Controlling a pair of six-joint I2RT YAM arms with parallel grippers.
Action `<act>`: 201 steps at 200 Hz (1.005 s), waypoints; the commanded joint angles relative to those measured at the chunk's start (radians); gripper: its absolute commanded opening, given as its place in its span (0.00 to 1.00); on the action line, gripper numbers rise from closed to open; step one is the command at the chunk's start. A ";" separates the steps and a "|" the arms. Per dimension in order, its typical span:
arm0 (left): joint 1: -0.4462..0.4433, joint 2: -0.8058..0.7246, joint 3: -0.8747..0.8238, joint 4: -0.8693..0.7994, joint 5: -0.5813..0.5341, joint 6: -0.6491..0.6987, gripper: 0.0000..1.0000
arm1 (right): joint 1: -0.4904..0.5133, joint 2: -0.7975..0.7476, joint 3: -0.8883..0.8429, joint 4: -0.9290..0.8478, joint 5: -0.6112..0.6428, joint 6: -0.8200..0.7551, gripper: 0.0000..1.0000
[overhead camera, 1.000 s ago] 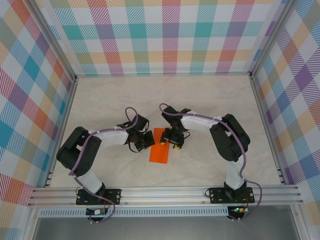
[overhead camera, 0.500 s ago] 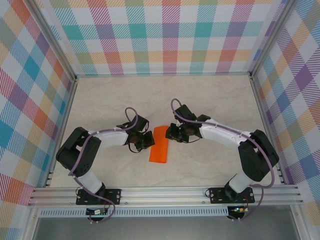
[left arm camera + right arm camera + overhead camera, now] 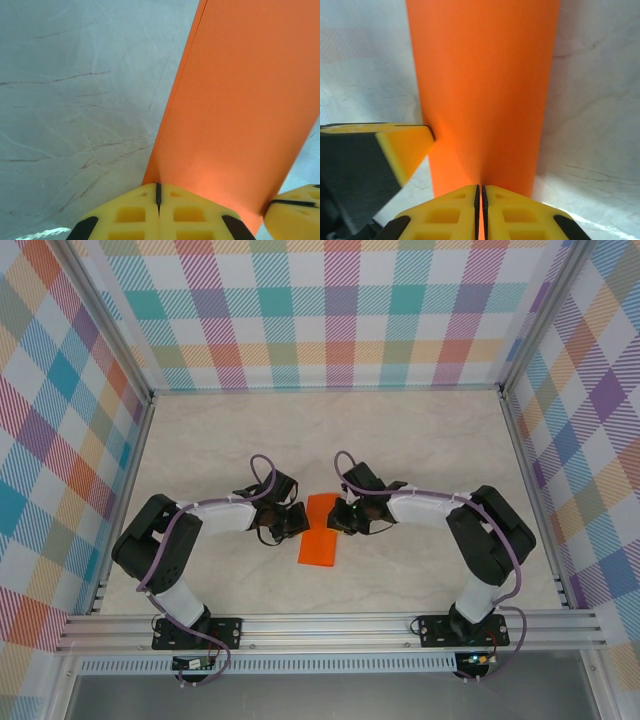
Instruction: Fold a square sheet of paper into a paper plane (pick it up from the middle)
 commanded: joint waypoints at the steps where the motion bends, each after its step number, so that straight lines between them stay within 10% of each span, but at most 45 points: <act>1: -0.010 0.027 -0.030 -0.068 -0.058 0.019 0.00 | 0.002 0.011 -0.044 0.025 0.003 -0.006 0.13; 201: -0.010 0.043 -0.025 -0.086 -0.051 0.040 0.00 | 0.012 -0.028 -0.261 0.363 -0.080 0.082 0.15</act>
